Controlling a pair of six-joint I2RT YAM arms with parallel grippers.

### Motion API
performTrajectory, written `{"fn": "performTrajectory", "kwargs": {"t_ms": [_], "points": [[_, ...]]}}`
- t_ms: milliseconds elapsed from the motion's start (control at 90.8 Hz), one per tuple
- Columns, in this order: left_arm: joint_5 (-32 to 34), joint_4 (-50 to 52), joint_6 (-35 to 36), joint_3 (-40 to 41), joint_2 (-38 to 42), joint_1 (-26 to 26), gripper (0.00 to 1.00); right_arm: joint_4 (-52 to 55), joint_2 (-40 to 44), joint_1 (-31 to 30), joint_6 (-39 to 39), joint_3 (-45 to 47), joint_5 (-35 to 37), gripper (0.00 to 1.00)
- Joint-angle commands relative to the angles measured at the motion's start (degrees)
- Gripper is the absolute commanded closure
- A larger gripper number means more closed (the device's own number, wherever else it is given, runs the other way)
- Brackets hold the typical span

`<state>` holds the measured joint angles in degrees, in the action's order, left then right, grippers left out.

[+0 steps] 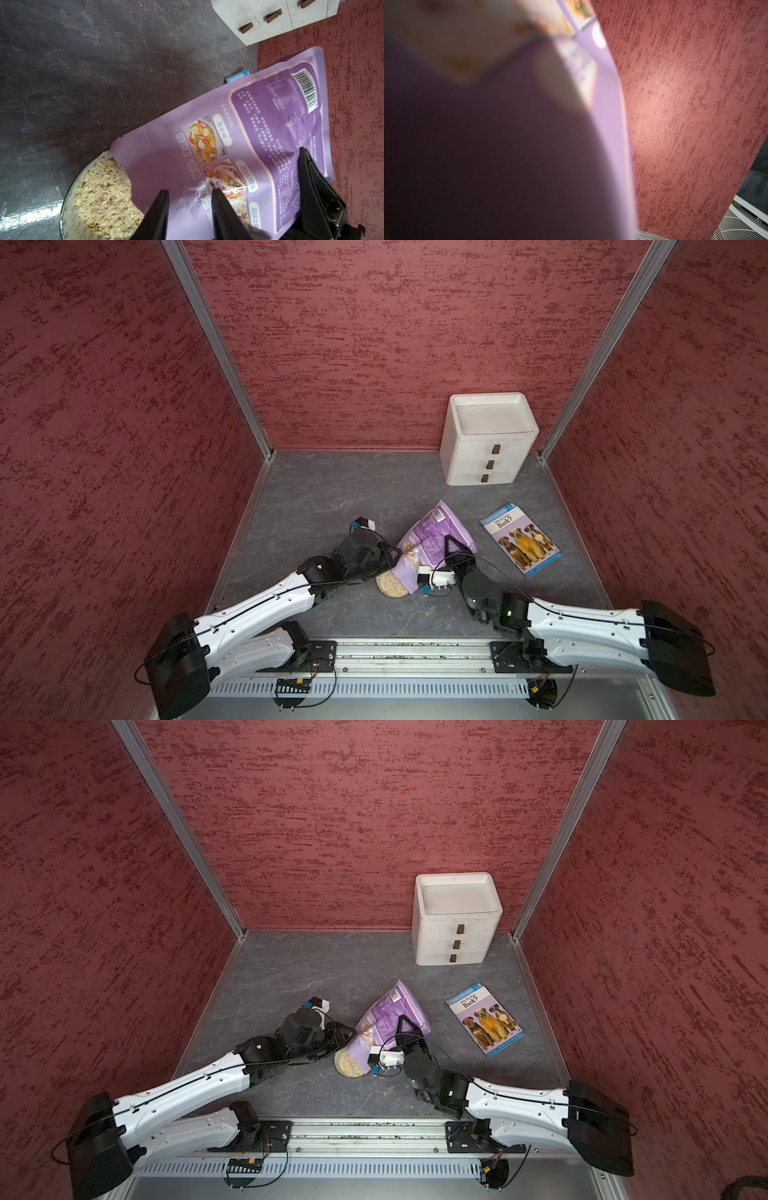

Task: Pour the oats into the breakfast bowl
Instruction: Pour the oats into the bowl.

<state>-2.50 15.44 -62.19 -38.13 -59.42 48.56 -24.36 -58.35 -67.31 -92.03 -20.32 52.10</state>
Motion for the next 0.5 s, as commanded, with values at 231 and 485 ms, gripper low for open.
{"fn": "performTrajectory", "kwargs": {"t_ms": [231,485], "points": [[1.6,1.43,0.26,-0.13,2.02,0.22,0.62,-14.47,1.97,-0.02,0.68,-1.63,2.26,1.0],[1.96,1.16,0.06,-0.19,2.03,0.22,0.62,-7.99,1.4,0.25,0.46,-1.39,1.56,1.0]]}}
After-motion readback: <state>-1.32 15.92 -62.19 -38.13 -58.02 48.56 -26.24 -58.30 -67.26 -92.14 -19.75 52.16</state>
